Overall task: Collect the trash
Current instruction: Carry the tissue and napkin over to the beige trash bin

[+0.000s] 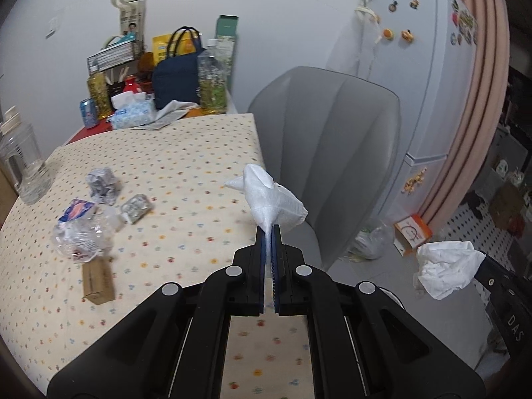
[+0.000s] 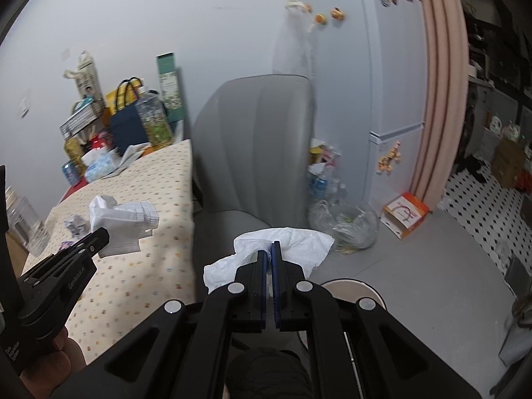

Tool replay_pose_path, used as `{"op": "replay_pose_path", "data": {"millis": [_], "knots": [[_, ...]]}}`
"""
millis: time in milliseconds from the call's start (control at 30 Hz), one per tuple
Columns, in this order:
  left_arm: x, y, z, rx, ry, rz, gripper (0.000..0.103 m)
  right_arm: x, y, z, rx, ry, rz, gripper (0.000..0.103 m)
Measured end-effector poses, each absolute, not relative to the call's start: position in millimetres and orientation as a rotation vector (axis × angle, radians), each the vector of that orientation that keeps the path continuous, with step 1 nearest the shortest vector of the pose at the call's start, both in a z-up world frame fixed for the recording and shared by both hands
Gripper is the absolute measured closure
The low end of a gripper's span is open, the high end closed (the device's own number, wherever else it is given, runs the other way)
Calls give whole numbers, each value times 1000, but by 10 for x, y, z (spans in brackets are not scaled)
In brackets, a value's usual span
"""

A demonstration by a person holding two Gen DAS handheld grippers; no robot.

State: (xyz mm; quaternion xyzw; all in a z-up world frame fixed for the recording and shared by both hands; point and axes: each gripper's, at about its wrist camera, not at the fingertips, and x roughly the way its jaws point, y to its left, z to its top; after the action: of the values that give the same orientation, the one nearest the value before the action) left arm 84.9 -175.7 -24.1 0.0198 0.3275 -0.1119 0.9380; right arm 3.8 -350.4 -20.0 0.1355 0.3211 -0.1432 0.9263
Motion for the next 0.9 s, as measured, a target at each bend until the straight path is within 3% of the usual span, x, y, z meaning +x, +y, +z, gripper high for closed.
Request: {"op": "replay_pose_path", "data": {"millis": [900], "knots": [[1228,-3209,-925,196,827,-442,99,106,-4736,-1015,416,805,-491,98]]}}
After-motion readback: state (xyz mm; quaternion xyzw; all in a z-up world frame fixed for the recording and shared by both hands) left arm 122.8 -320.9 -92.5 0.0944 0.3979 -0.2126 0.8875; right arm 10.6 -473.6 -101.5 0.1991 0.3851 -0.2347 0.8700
